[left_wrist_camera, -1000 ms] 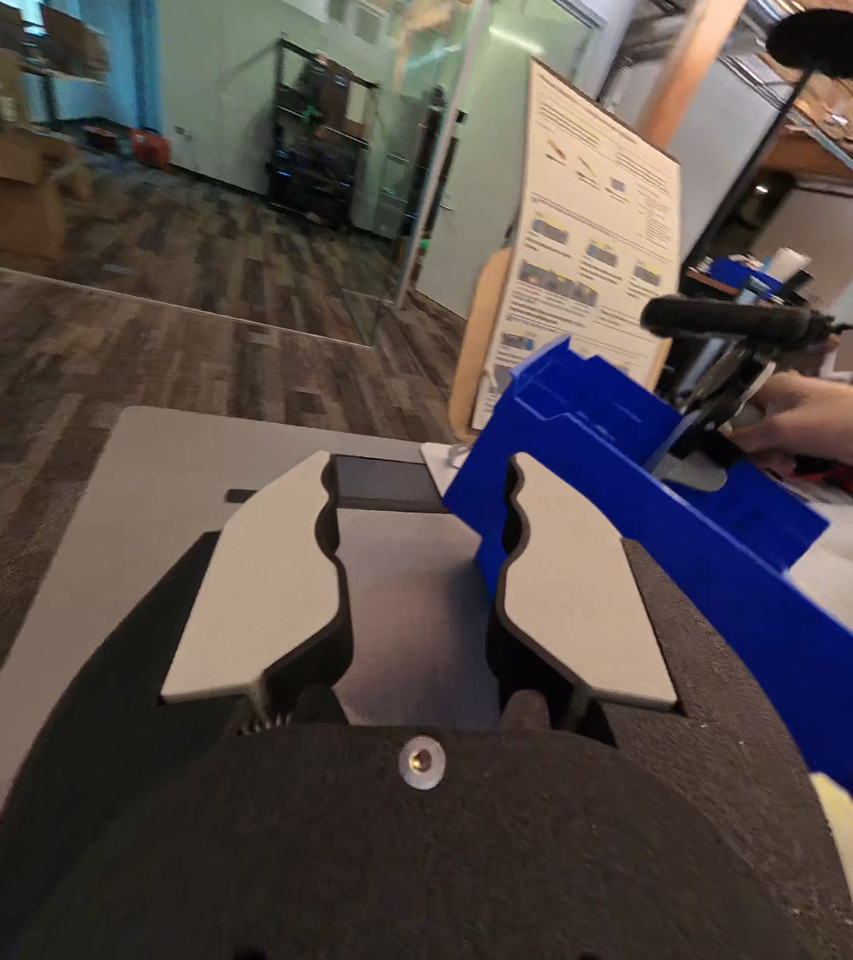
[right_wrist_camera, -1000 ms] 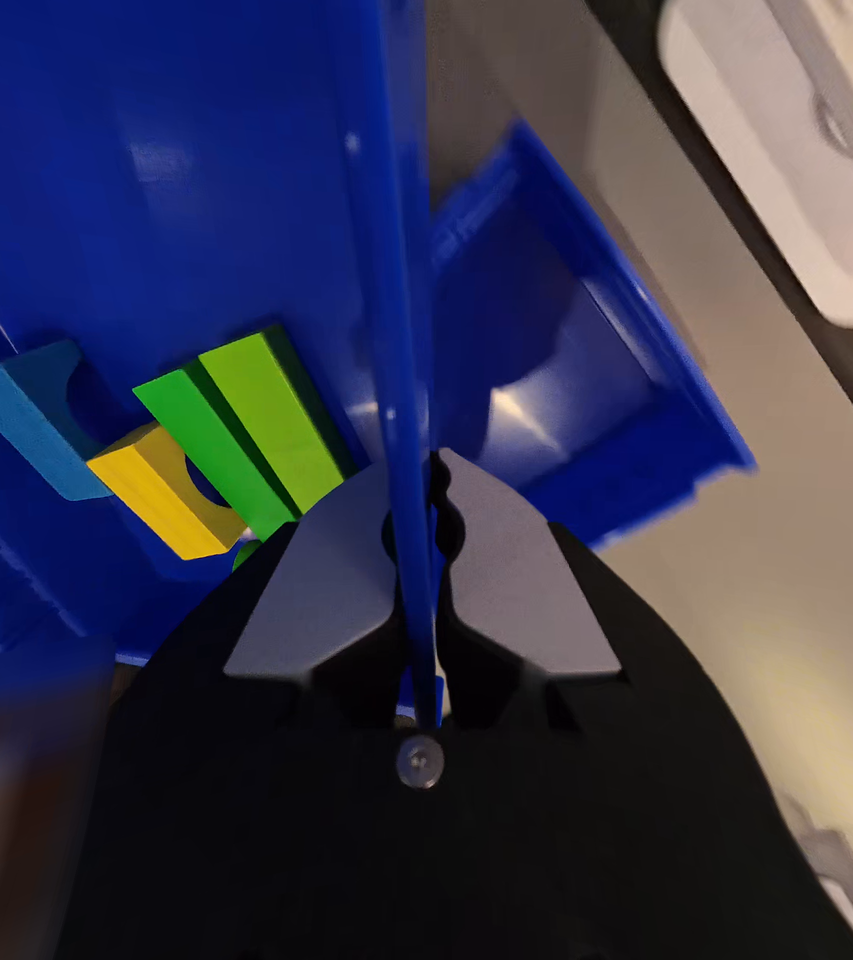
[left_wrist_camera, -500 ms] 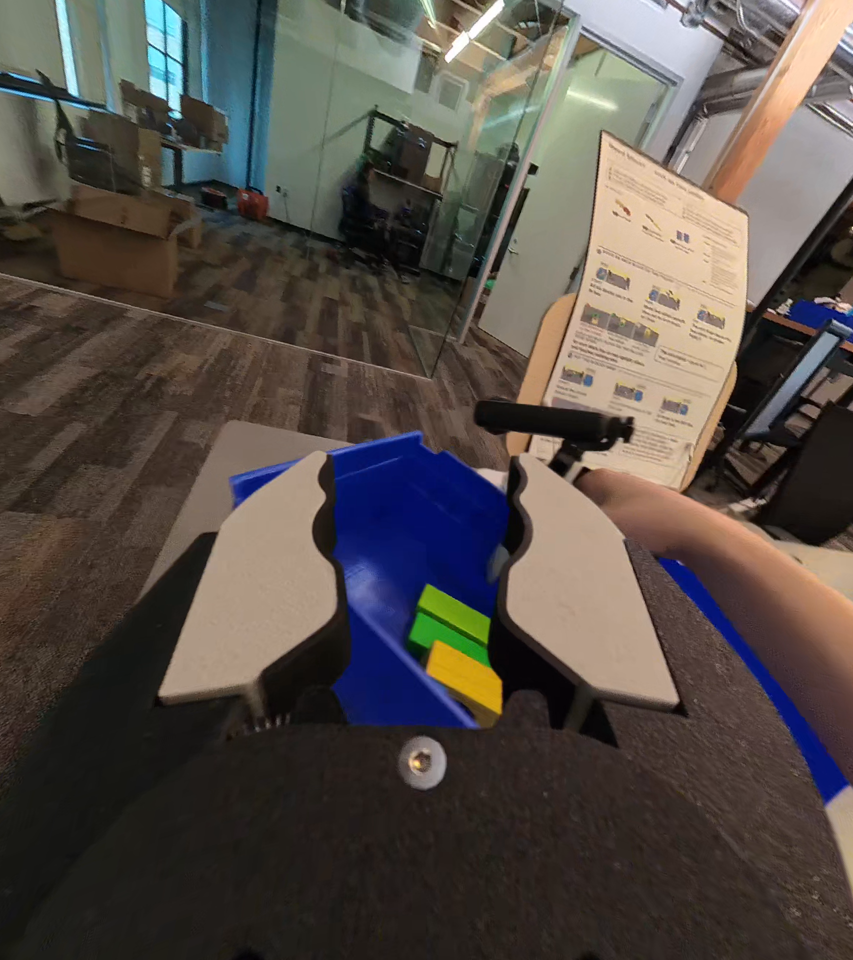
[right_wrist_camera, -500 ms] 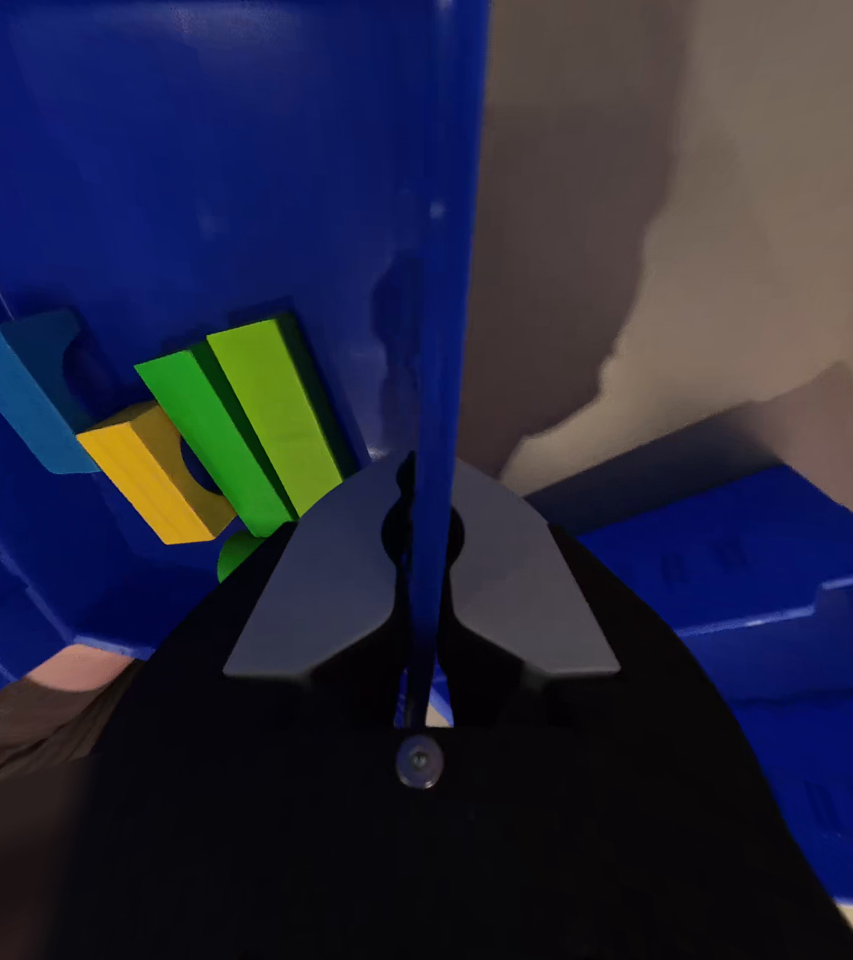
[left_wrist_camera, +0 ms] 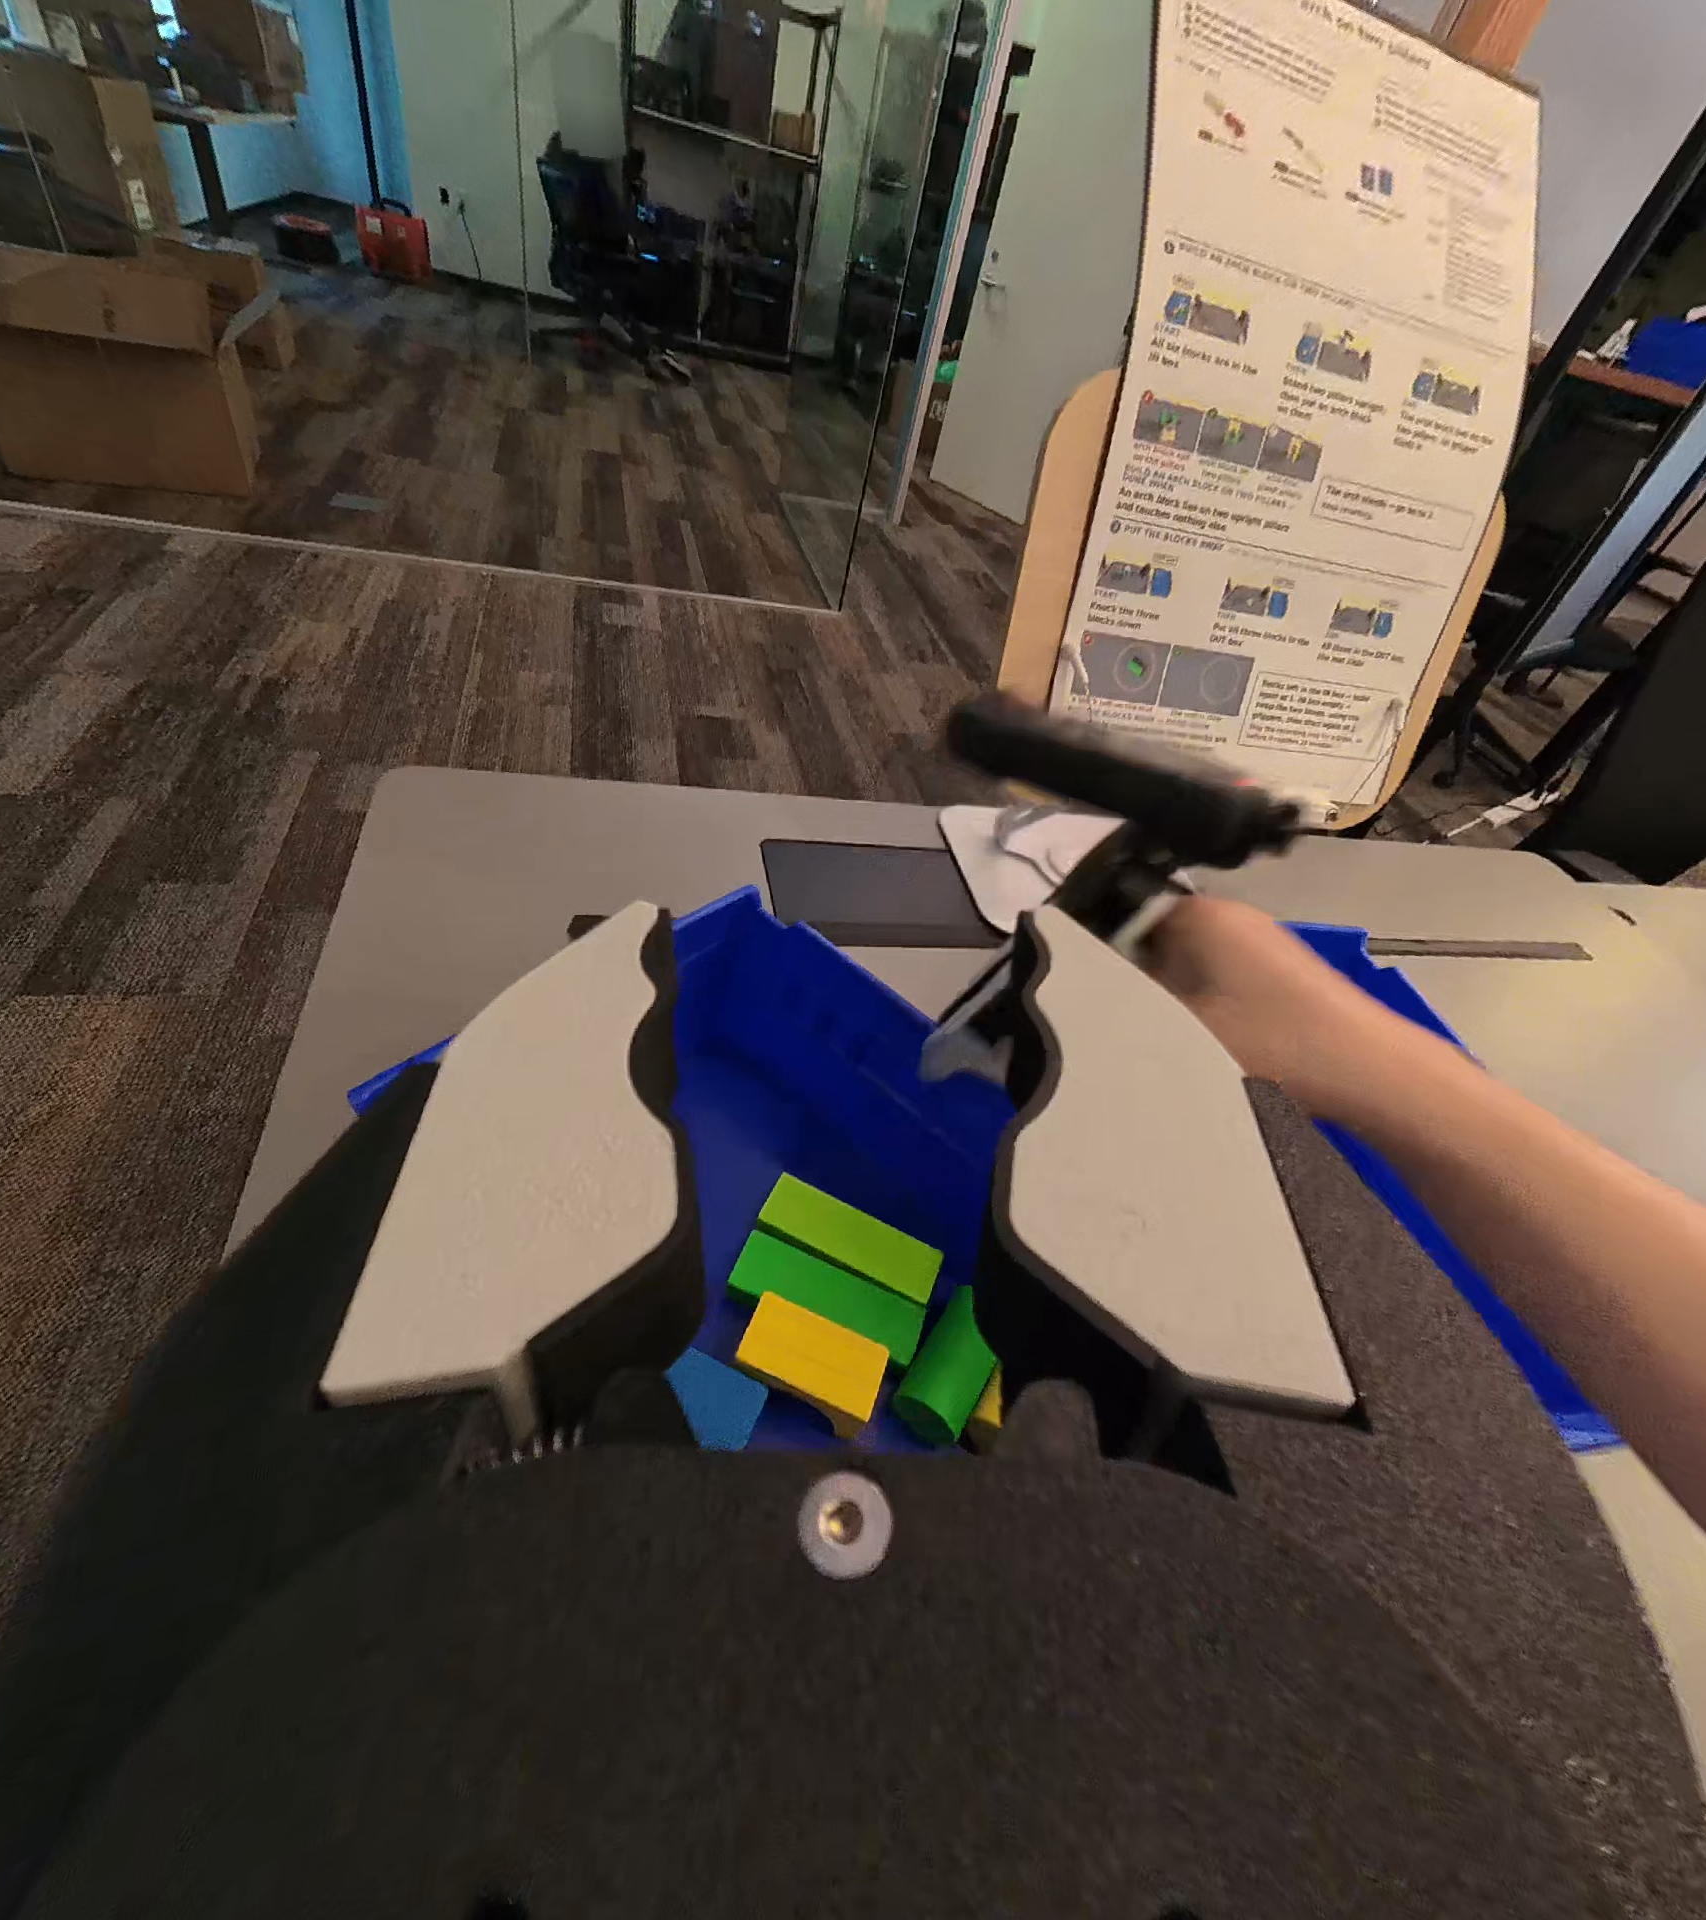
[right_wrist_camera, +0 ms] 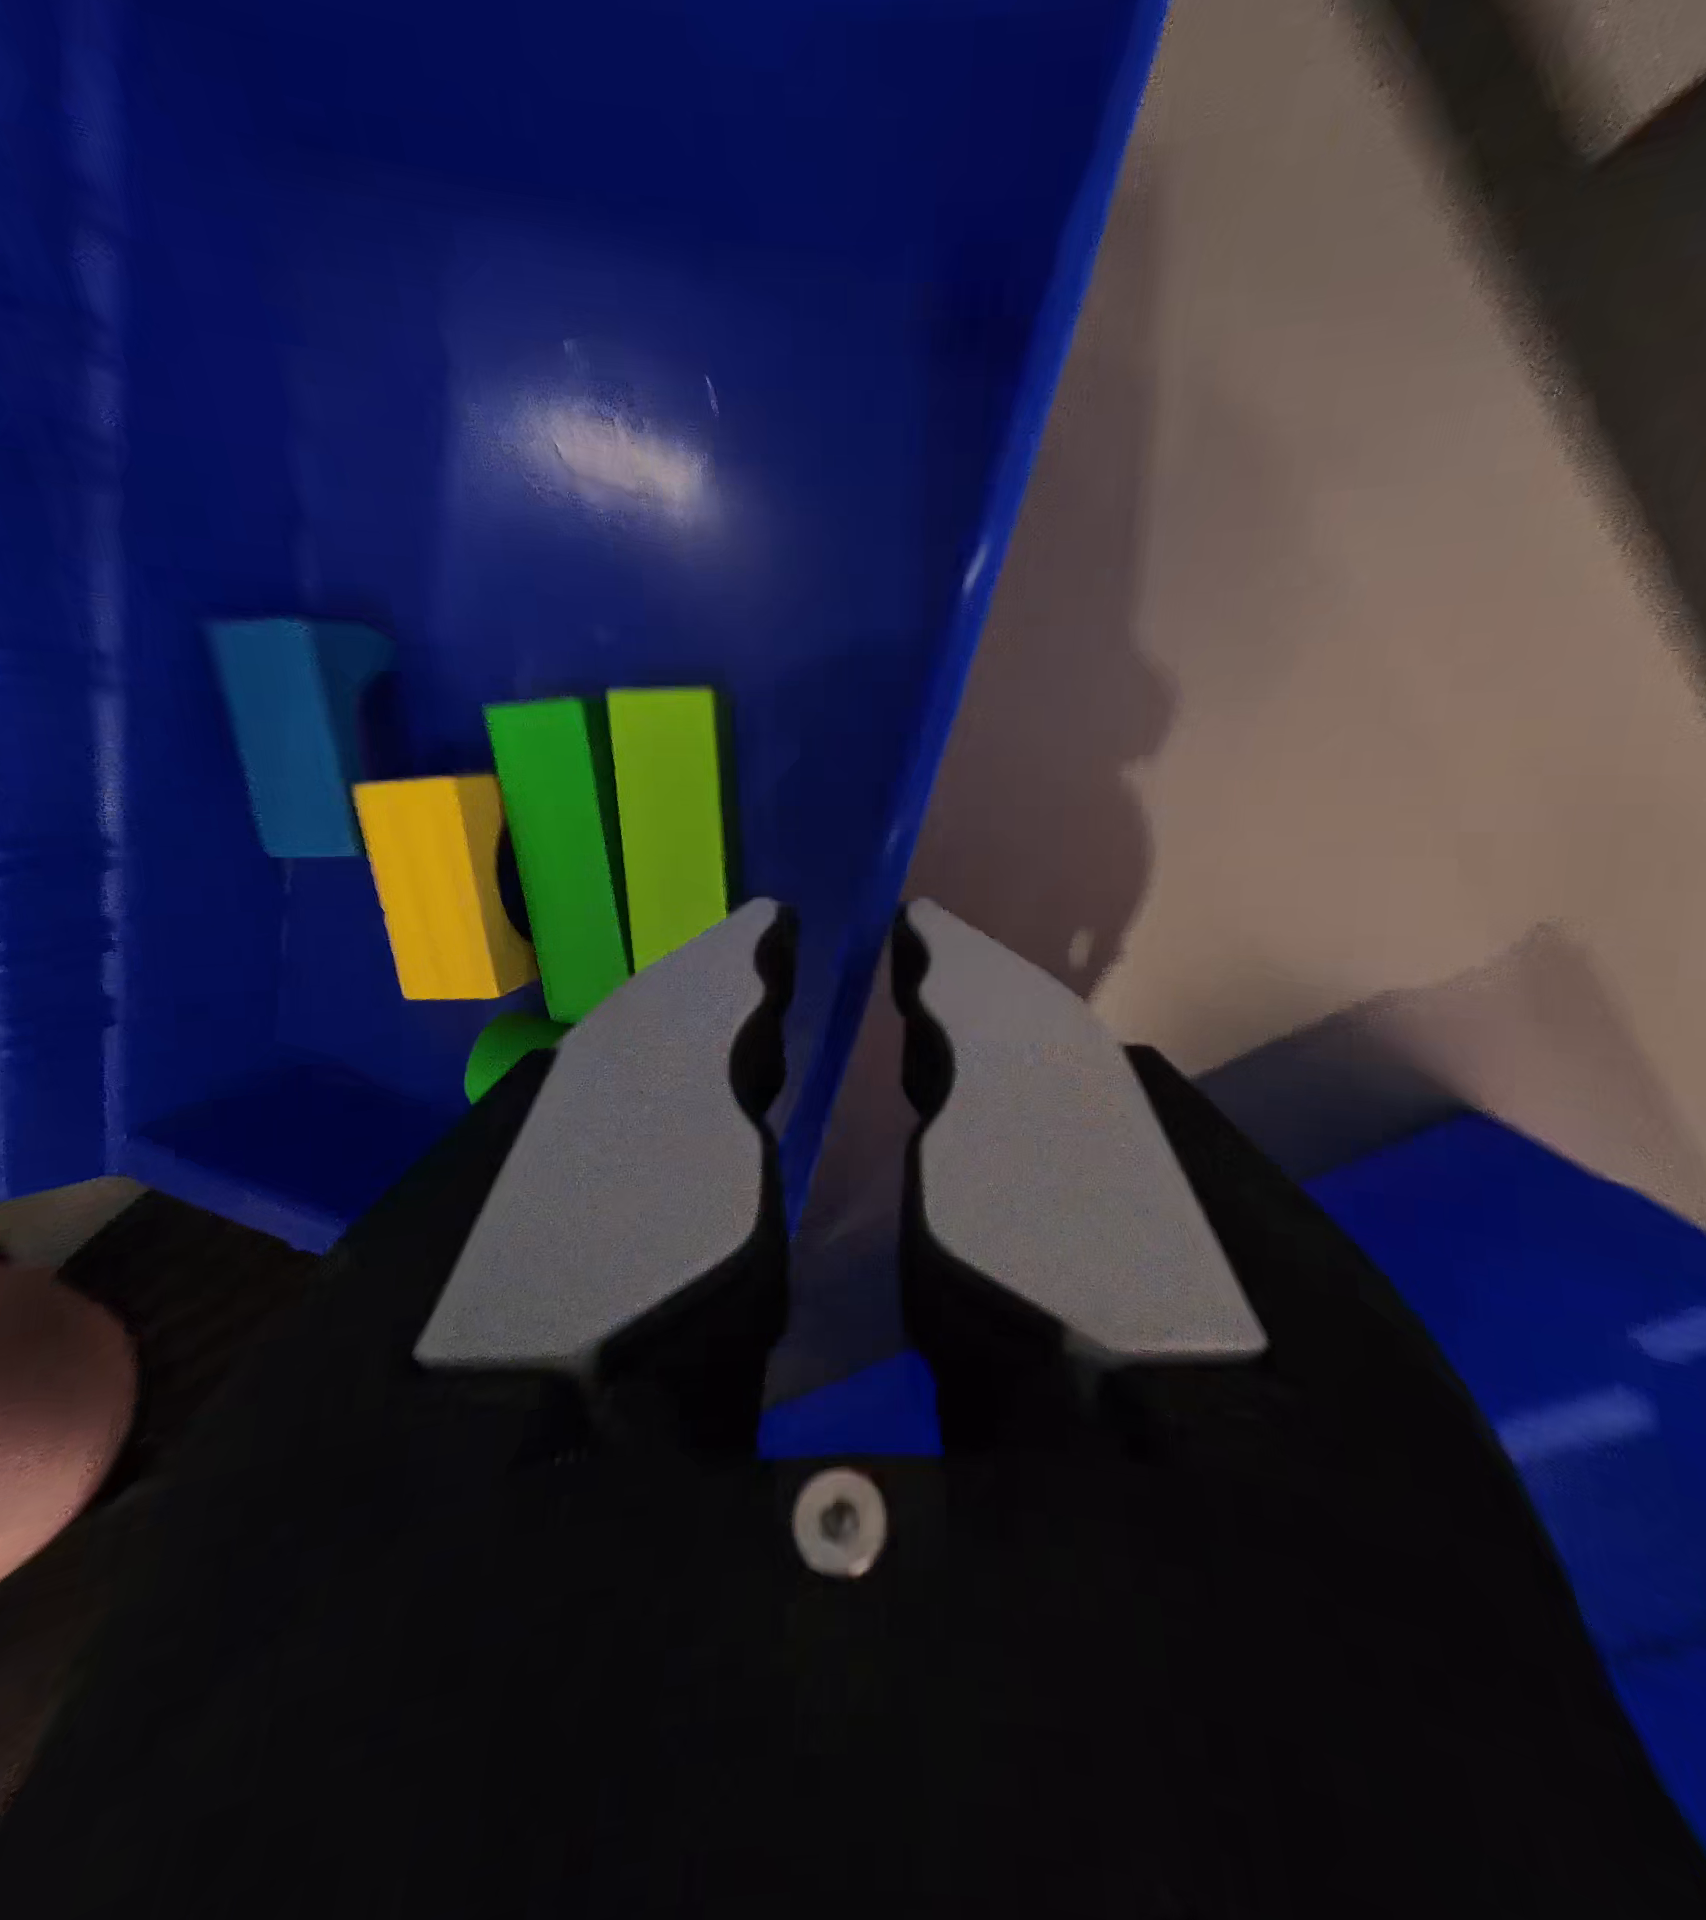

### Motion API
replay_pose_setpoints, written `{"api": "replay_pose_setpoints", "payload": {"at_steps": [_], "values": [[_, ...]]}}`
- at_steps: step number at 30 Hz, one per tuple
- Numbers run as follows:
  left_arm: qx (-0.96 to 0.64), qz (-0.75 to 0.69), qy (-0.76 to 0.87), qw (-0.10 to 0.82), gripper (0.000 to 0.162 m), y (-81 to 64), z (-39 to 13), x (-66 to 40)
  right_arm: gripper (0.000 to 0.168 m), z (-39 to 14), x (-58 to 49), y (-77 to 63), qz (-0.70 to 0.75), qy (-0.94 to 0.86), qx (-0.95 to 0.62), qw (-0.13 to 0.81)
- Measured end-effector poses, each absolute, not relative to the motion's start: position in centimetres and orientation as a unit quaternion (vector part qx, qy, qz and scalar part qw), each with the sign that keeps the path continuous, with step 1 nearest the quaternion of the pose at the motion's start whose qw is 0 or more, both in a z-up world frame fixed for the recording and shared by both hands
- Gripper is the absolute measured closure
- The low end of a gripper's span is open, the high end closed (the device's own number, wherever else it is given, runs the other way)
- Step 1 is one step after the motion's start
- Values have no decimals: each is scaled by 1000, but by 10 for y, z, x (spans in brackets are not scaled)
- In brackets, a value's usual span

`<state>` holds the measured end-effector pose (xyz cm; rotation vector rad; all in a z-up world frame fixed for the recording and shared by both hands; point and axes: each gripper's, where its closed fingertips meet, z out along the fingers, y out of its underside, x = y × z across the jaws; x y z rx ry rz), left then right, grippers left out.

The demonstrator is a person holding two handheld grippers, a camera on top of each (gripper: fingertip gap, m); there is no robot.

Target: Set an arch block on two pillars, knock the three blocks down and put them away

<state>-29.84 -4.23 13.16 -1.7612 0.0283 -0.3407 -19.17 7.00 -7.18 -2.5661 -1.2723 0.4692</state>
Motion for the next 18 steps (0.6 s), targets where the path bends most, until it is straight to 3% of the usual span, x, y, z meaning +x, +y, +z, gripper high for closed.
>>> {"api": "replay_pose_setpoints", "payload": {"at_steps": [4,6,9,15,18], "values": [[-772,-147,1,619,101,-44,128,-307,127,15,-104,89,101,-404,-842,344],[-789,-131,-8,600,103,-44,117,-315,112,26,-17,98,16,-334,-860,385],[-848,-81,-39,522,103,-44,79,-337,100,-1,93,95,-39,-232,-909,343],[-919,-85,-49,381,107,-35,12,-343,97,-98,148,57,8,-205,-961,184],[-944,-71,-43,319,110,-33,-17,-345,109,-120,144,45,48,-214,-968,123]]}}
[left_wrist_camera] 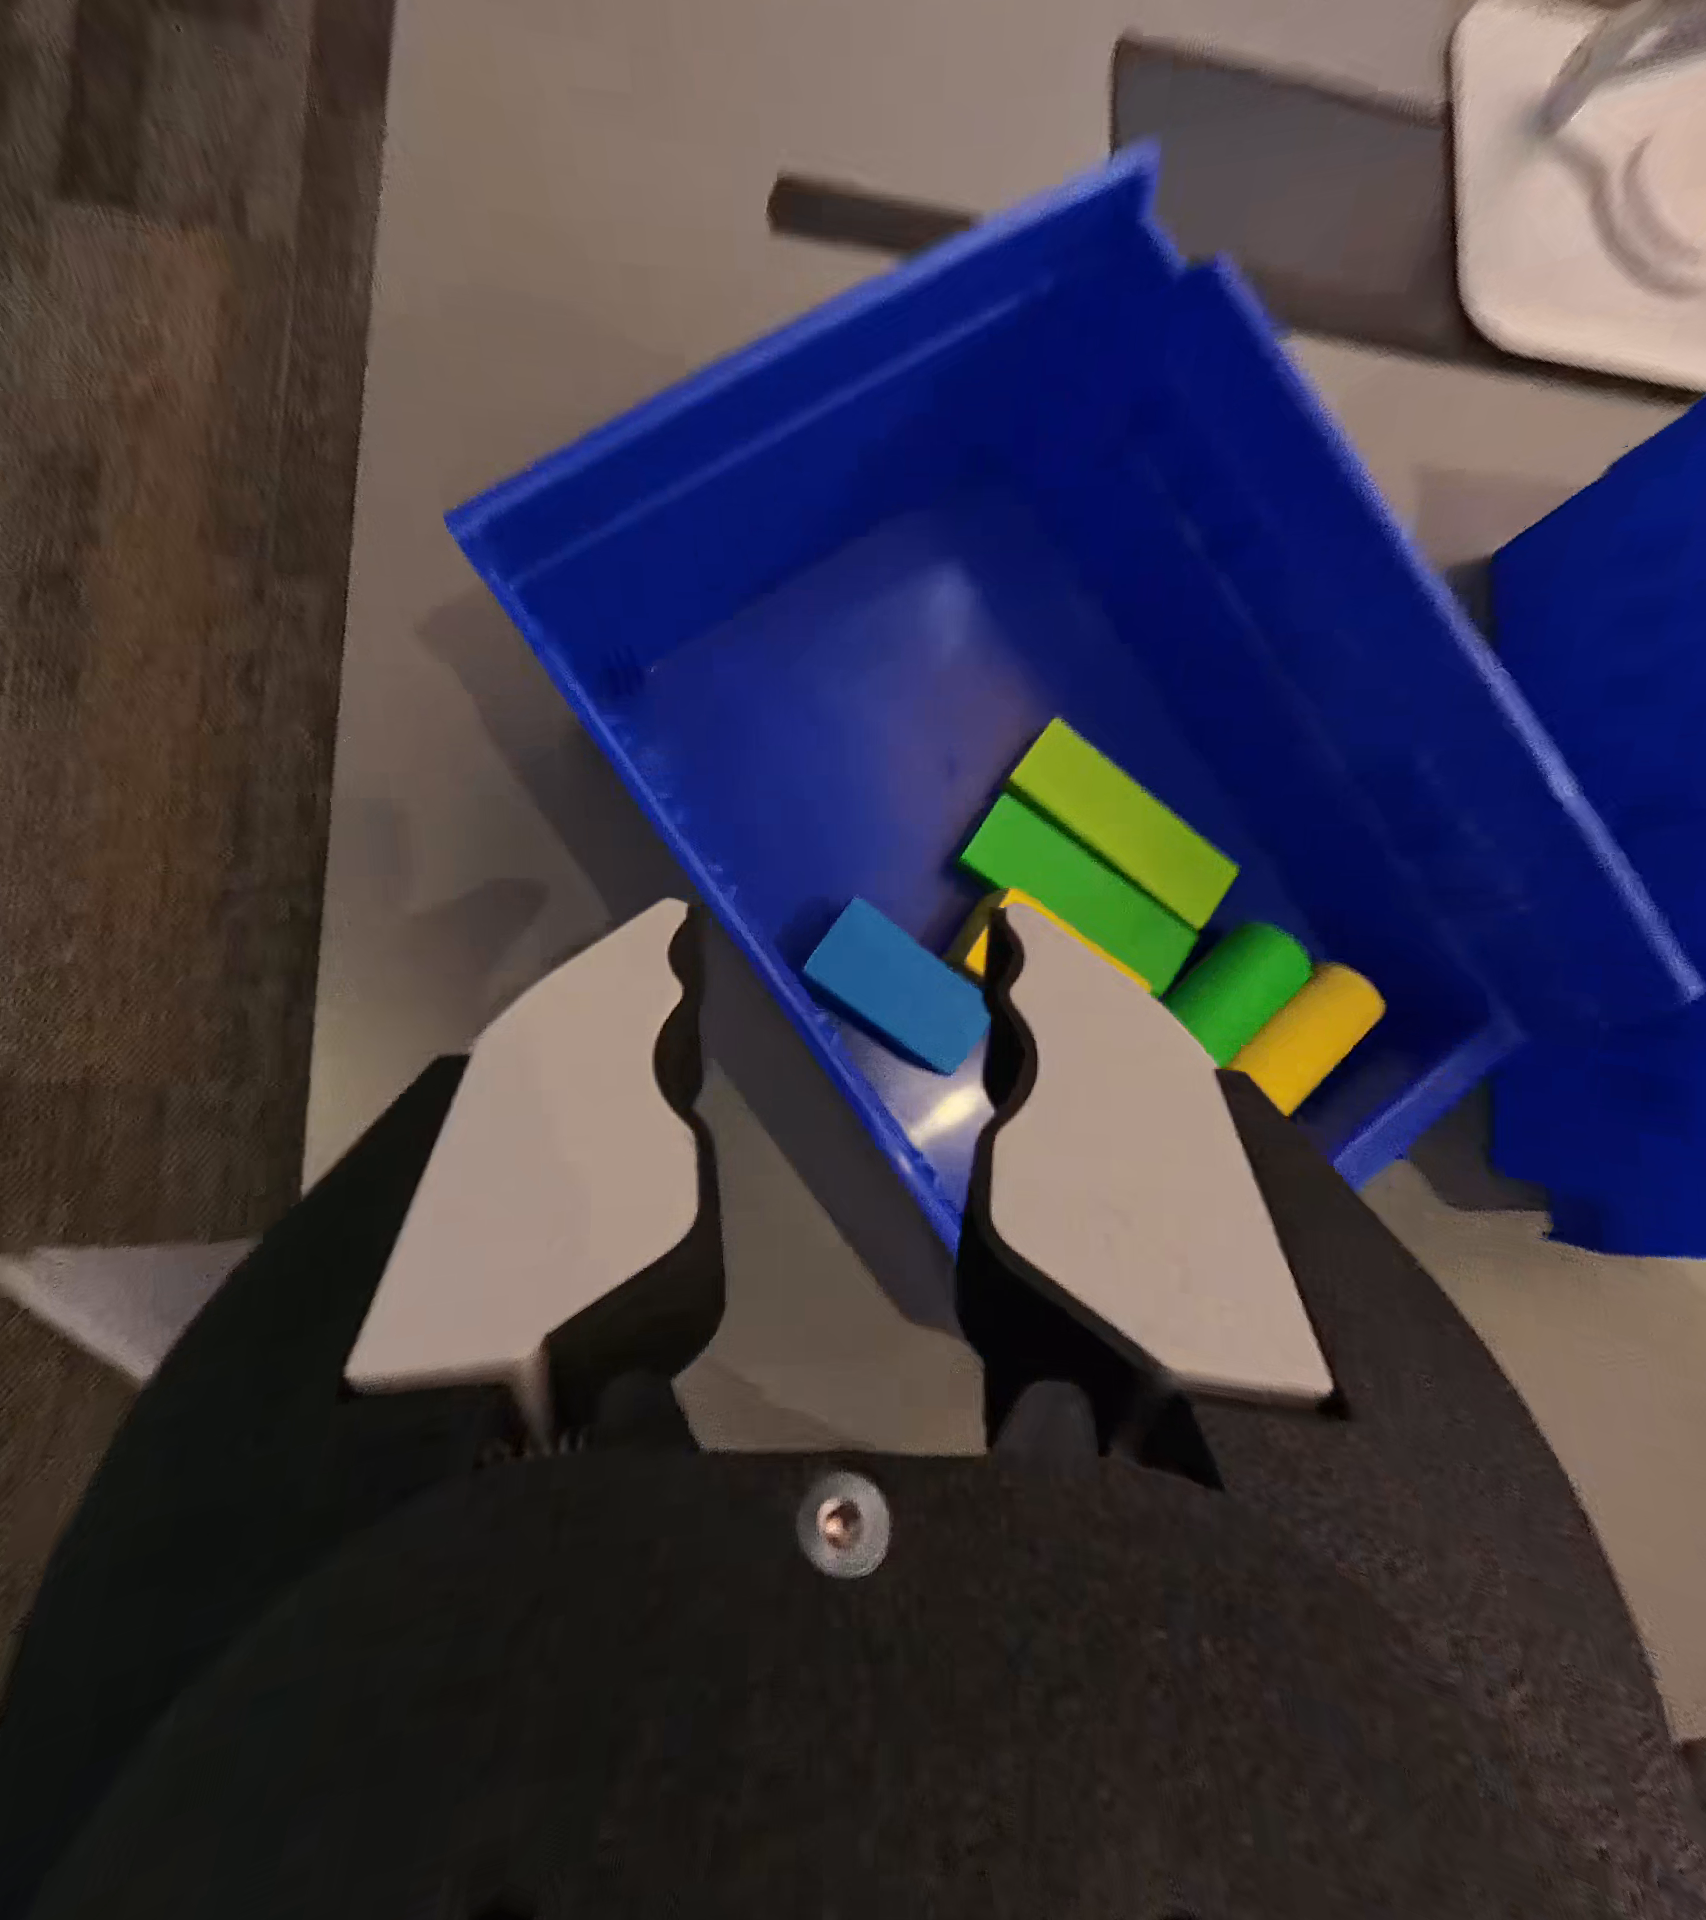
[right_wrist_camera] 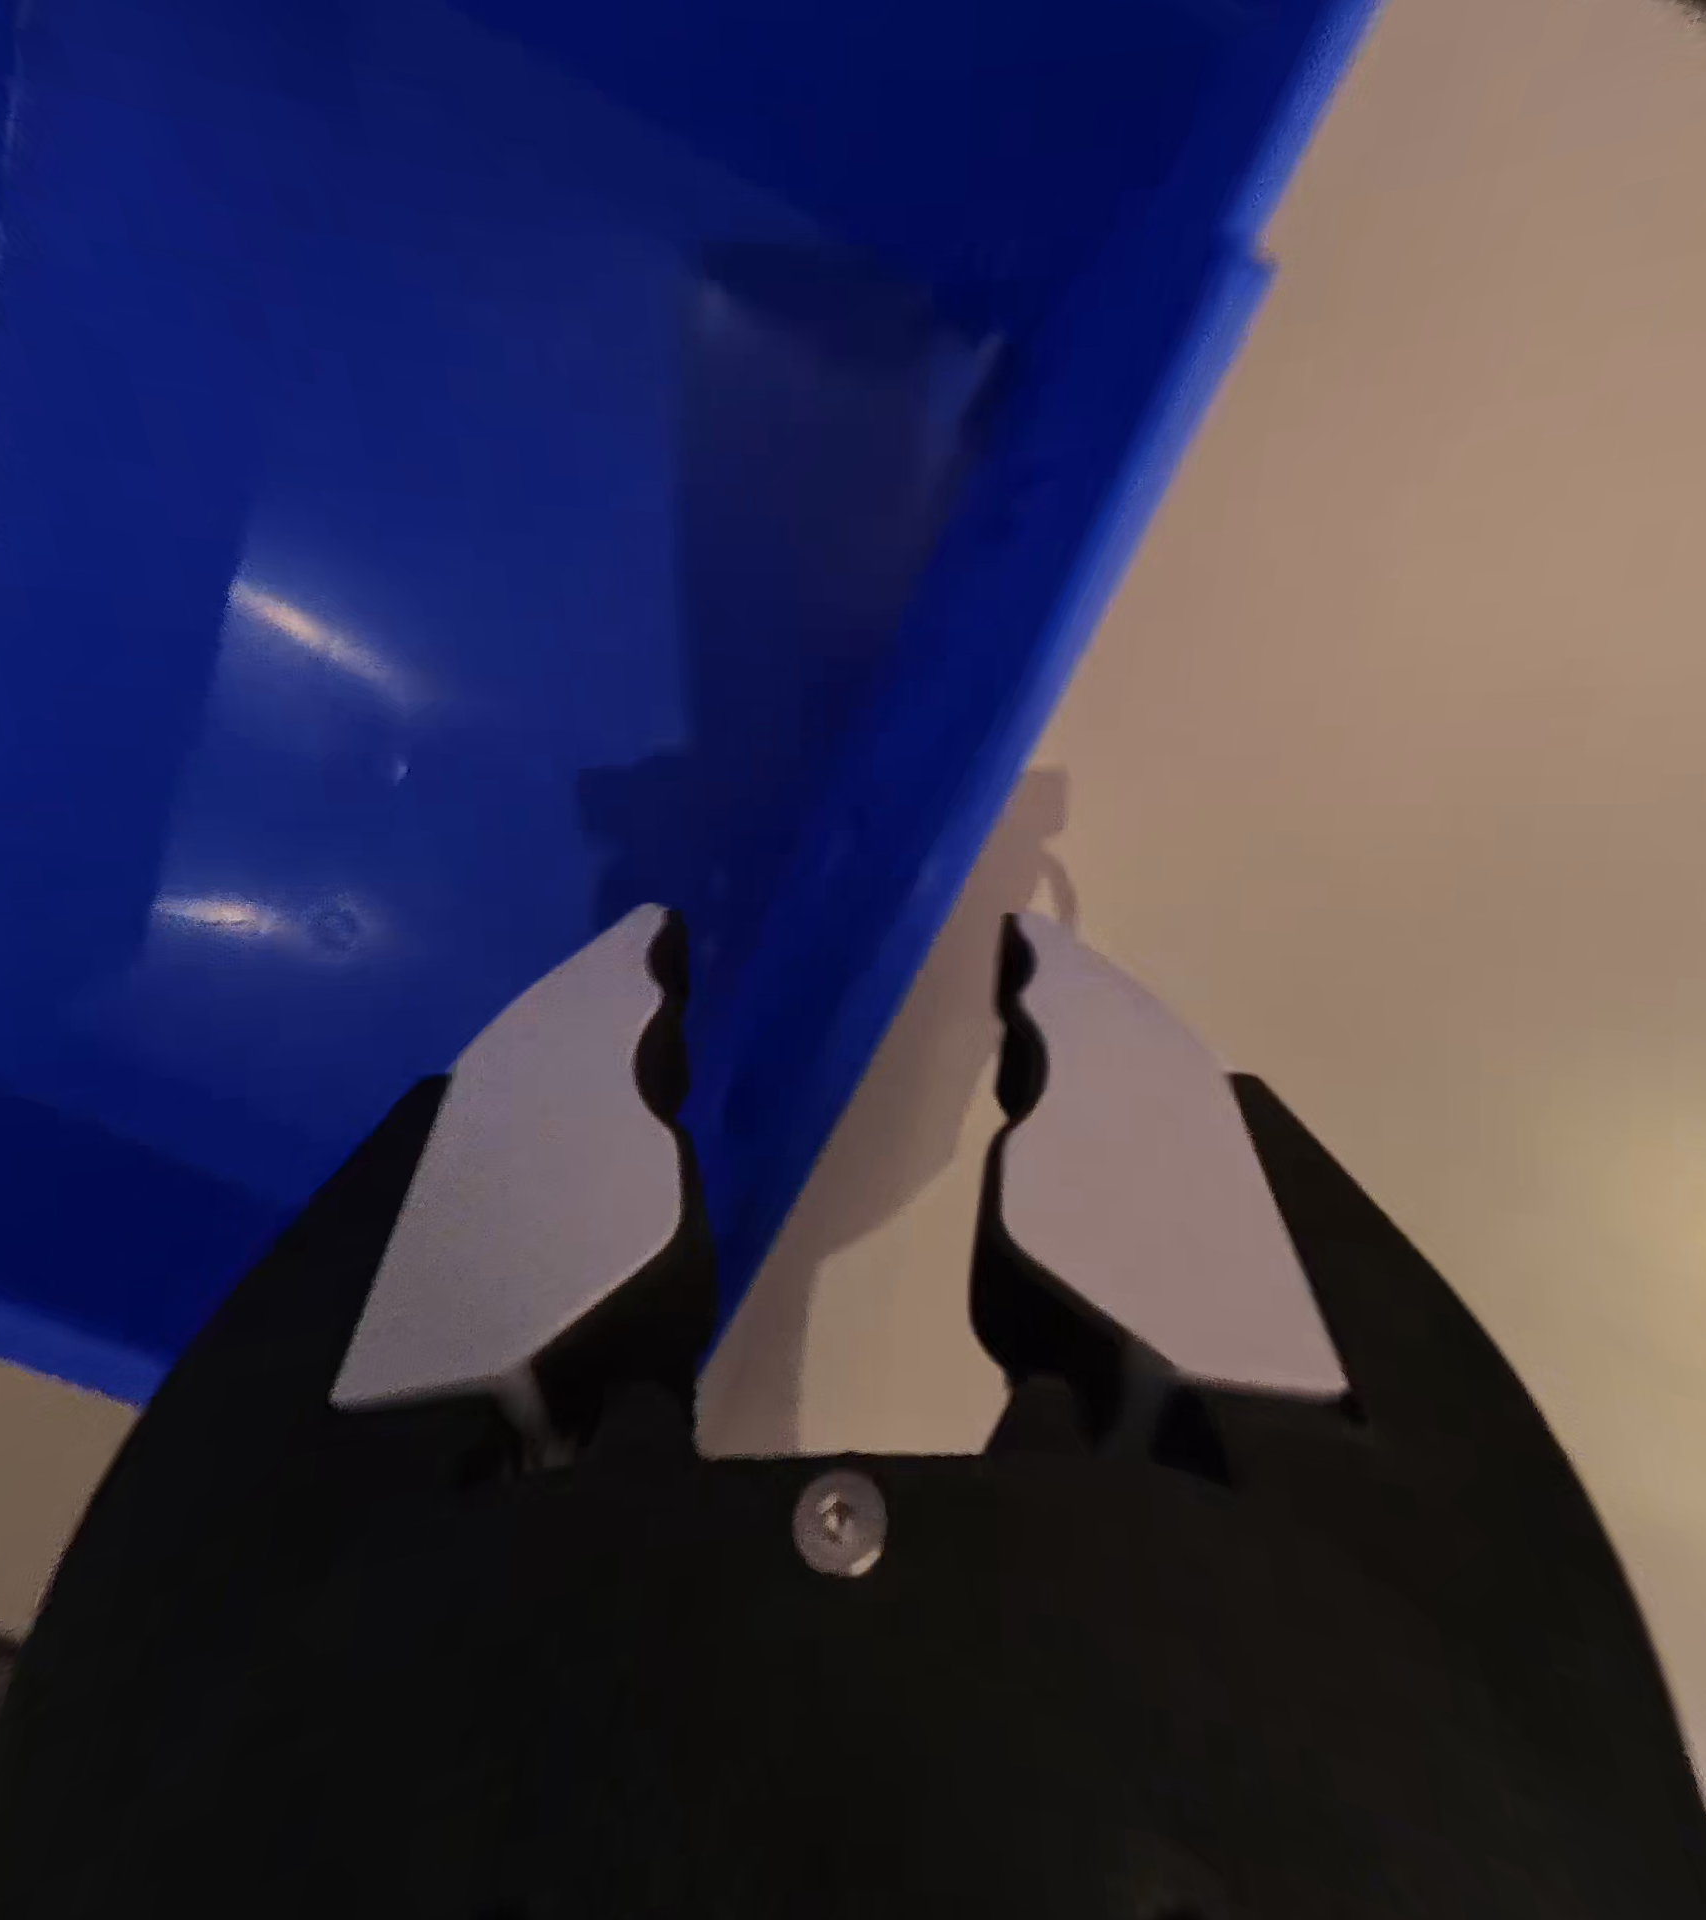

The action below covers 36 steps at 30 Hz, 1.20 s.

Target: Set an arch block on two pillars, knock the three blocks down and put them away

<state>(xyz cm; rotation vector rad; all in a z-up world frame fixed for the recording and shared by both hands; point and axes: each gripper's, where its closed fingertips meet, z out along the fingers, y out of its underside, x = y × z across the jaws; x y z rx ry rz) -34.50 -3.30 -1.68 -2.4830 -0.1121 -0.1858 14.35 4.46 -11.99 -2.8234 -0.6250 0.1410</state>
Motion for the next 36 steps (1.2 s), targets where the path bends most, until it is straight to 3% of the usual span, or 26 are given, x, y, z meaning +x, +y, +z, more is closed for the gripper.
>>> {"api": "replay_pose_setpoints", "payload": {"at_steps": [2,5,11,24,31,36], "values": [[-957,-72,-44,277,114,-35,-34,-345,144,-124,143,42,60,-232,-965,104],[-968,-72,-51,233,118,-36,-54,-346,158,-124,161,45,63,-224,-969,88],[-988,-73,-36,133,123,-42,-94,-339,160,-125,232,49,72,-194,-975,86],[-994,-69,-42,77,123,-55,-103,-332,160,-127,471,47,40,-67,-989,122],[-997,-29,-33,56,124,-54,-107,-335,159,-127,500,50,62,-95,-982,149],[-996,6,-18,84,135,-35,-109,-345,159,-128,494,44,70,-96,-979,167]]}}
